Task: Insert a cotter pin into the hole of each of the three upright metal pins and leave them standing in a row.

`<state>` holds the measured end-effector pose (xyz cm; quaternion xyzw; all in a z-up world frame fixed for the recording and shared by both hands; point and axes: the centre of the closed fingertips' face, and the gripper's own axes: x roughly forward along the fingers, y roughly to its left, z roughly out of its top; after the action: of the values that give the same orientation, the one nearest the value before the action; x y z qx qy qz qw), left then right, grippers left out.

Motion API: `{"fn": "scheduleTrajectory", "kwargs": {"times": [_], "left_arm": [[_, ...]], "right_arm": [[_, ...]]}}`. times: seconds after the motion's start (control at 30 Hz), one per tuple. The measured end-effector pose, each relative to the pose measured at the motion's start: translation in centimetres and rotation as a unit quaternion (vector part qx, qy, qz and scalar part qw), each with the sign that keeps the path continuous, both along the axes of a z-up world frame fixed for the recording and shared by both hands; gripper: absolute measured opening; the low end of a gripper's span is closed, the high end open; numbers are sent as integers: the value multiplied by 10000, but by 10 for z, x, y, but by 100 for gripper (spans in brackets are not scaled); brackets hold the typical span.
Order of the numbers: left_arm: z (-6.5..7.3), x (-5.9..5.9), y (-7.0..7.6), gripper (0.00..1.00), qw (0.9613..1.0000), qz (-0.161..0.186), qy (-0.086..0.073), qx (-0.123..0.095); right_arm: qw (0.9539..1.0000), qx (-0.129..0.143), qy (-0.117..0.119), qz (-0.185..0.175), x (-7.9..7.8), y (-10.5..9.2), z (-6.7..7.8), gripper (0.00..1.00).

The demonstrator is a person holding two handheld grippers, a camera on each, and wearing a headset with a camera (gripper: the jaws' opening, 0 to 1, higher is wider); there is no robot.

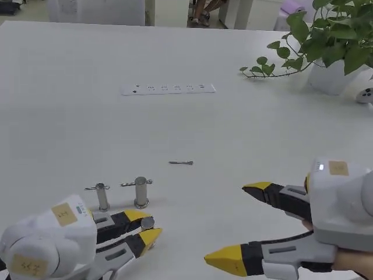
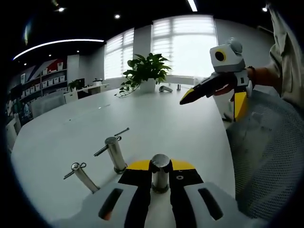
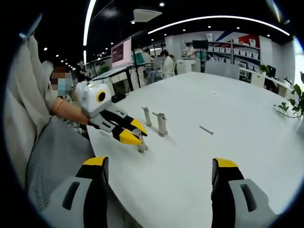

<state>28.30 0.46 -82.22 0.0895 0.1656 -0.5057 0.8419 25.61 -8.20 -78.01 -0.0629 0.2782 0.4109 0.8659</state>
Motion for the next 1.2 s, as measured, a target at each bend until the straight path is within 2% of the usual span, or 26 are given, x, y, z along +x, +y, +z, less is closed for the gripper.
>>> {"fn": "scheduleTrajectory", "kwargs": {"times": [0.07,0.17,0.27,0.33,0.47,0.63,0.73,0.97,1.2], "left_arm": [[0,0,0,12,10000,14,46,-30],[-5,0,1,12,9999,18,132,43],[-3,-2,1,16,9997,29,236,-106],[-2,-1,1,20,9998,33,199,-95],[2,-2,1,23,9997,10,207,-161],[12,-1,6,28,9991,81,236,-347],[16,-1,9,31,9990,96,197,-377],[26,-2,19,37,9981,214,240,-532],[33,-9,24,44,9969,289,338,-646]], "right_arm": [[10000,0,4,6,0,0,0,89],[10000,-4,-11,1,1,-1,0,89],[10000,-12,-25,-26,3,-2,1,89],[10000,-24,-25,-35,3,-3,1,88],[10000,-70,-38,-48,5,-5,1,86],[9999,-102,-29,-45,11,-5,4,81],[9998,-178,-57,-3,15,-6,6,80],[9996,-257,-83,113,29,-4,11,77],[9985,-485,-30,260,52,-4,10,66]]}}
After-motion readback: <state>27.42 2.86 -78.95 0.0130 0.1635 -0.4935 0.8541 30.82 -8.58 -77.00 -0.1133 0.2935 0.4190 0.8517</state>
